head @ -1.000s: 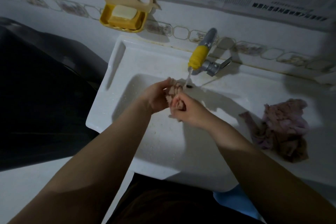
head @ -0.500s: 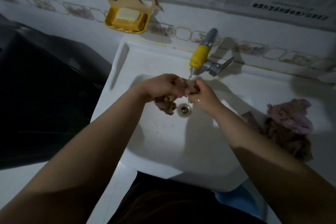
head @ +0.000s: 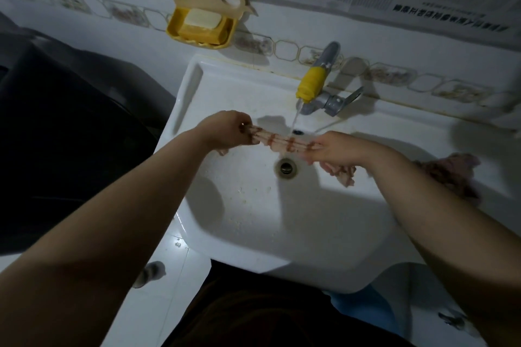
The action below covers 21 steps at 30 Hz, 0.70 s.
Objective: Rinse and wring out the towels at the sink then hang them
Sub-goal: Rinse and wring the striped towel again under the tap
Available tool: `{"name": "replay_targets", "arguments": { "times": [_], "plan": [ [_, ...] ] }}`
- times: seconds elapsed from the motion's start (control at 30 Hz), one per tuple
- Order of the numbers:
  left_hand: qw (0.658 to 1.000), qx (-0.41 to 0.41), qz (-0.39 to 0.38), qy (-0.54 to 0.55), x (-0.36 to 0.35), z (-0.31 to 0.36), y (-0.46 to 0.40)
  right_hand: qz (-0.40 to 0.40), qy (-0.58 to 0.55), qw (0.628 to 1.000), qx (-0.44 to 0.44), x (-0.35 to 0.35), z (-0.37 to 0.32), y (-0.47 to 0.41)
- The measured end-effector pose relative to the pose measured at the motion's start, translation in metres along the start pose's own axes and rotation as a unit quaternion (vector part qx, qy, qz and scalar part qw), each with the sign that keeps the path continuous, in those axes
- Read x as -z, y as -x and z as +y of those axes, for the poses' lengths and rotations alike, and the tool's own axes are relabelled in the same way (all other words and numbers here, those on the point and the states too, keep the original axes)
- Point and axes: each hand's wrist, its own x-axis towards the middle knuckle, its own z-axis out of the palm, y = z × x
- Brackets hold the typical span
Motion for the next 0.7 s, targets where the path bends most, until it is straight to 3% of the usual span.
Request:
{"name": "replay_targets", "arguments": {
  "times": [0.07, 0.13, 0.2, 0.27, 0.37, 0.43, 0.47, 0.57, 0.7],
  "plan": [
    [0.997, 0.054, -0.001, 0.06, -0.001, -0.006, 0.001, -0.011, -0.072, 0.997, -0.014, 0.005, 0.006, 0.002],
    [0.988, 0.087, 0.0, 0.125, -0.008, -0.016, 0.002, 0.034, -0.201, 0.979, -0.029, 0.008, 0.01, 0.002],
    [0.95, 0.09, -0.016, 0.298, -0.021, -0.022, 0.007, 0.075, -0.396, 0.915, -0.014, 0.005, 0.007, -0.003],
    [0.853, 0.1, -0.034, 0.51, -0.037, -0.018, 0.011, 0.086, -0.536, 0.839, 0.037, -0.001, -0.004, -0.014],
    [0.666, 0.166, -0.046, 0.725, -0.06, 0.005, 0.005, 0.069, -0.665, 0.738, 0.092, -0.021, -0.031, -0.033],
    [0.566, 0.184, -0.066, 0.8, -0.065, 0.025, -0.001, 0.093, -0.685, 0.714, 0.107, -0.033, -0.041, -0.045],
    [0.544, 0.186, -0.067, 0.815, -0.066, 0.034, -0.003, 0.115, -0.684, 0.713, 0.103, -0.035, -0.046, -0.044],
    [0.571, 0.196, -0.053, 0.795, -0.065, 0.046, 0.0, 0.202, -0.68, 0.699, 0.089, -0.029, -0.045, -0.038],
    [0.6, 0.193, -0.06, 0.774, -0.056, 0.06, 0.003, 0.39, -0.541, 0.745, 0.009, -0.019, -0.026, -0.028]
  ]
}}
